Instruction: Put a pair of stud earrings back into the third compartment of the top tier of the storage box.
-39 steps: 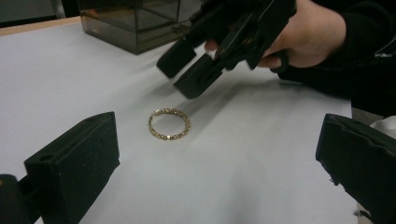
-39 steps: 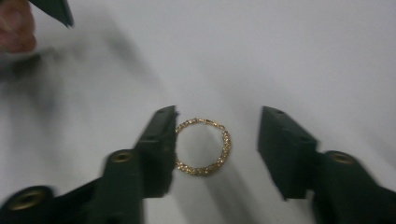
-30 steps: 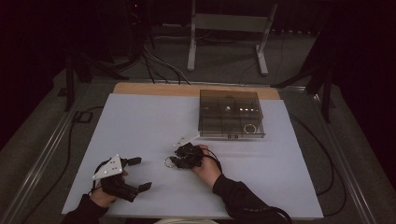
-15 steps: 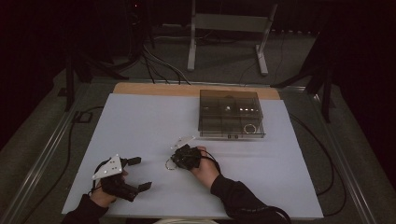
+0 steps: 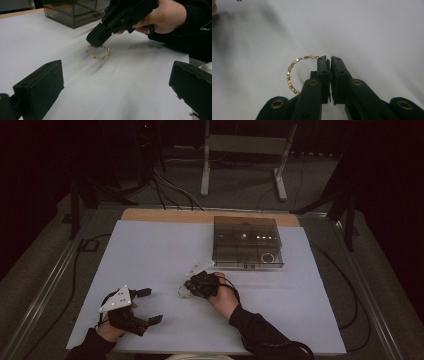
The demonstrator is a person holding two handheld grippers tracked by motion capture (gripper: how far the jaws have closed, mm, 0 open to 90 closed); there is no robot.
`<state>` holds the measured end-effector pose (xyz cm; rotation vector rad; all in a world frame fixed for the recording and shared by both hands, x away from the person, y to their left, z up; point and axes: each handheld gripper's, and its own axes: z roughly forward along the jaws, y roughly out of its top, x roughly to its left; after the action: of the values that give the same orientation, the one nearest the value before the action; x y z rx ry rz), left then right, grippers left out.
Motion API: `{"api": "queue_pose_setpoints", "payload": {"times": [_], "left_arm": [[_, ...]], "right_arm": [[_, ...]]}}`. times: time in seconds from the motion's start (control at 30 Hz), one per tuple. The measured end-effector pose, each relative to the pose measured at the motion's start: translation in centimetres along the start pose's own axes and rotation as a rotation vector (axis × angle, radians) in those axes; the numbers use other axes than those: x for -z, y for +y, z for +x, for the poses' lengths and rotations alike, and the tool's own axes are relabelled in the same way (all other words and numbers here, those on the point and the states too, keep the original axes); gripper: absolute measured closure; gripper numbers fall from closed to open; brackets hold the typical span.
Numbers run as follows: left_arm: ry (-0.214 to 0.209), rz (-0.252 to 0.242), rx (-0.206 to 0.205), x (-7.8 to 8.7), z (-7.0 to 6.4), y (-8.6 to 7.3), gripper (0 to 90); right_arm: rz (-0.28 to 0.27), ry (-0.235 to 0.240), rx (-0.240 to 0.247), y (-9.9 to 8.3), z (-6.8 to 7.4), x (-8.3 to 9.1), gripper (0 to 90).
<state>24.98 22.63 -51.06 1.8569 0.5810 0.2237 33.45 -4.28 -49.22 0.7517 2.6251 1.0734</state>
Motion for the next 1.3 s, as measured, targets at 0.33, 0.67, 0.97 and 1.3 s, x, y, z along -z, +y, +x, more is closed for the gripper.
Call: {"api": "queue_pose_setpoints", "payload": {"times": [0.33,0.67,0.97,1.3], "left_arm": [[-0.004,-0.002,-0.001,0.0,0.0,0.0,0.5],[-0.005,0.0,0.0,0.0,-0.1,0.0,0.5],[-0.009,-0.004,0.002,0.0,0.0,0.0,0.5],[-0.007,0.0,0.002,-0.1,0.0,0.0,0.4]], "right_arm": [[0.002,-0.009,0.012,0.5,-1.0,2.6,86.6],[-0.019,-0.046,-0.017,0.4,-2.7,5.4,86.6],[-0.051,-0.097,-0.052,-0.1,-4.6,8.2,86.6],[-0.104,-0.178,-0.112,-0.9,-7.4,11.7,86.5]]}}
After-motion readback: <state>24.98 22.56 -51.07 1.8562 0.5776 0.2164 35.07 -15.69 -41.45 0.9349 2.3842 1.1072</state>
